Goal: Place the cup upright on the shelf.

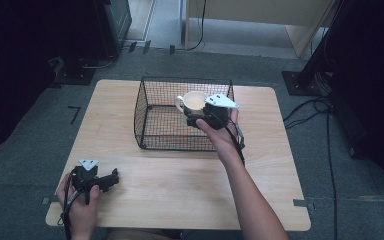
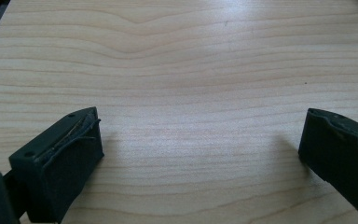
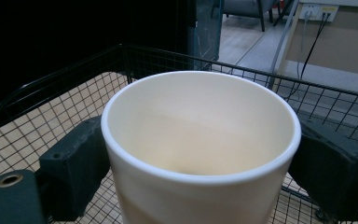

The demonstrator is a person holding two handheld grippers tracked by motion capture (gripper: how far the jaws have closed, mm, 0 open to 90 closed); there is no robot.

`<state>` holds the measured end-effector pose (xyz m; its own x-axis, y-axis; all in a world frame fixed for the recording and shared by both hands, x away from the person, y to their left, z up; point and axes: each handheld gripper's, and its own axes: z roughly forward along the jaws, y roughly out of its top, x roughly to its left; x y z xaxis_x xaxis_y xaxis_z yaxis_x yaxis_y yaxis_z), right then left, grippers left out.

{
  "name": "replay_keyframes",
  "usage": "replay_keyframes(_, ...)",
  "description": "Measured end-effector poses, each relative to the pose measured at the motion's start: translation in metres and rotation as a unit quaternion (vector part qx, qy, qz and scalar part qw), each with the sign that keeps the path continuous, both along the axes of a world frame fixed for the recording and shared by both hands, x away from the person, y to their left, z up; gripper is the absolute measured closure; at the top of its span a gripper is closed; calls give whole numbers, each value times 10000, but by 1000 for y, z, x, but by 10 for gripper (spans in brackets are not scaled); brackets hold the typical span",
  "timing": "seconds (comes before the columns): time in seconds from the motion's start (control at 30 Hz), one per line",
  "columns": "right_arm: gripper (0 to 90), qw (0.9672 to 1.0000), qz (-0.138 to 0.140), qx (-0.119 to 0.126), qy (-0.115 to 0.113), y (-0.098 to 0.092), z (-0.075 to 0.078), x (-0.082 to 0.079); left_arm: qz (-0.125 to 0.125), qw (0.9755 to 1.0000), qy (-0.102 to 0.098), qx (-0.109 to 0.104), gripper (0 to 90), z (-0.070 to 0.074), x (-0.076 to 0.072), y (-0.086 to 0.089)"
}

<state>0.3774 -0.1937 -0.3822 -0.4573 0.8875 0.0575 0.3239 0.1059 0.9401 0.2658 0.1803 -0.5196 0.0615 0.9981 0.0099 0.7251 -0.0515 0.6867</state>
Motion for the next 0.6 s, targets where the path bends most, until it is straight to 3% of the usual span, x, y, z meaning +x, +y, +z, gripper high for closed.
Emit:
replay_keyframes(0.37,103,9996,-30,84,260,3,-12,33,2,10000,2,-3,0,0,0,0)
replay_keyframes(0.6,103,9996,42,89,269,1,-11,52,-13,10000,2,0,0,0,0,0)
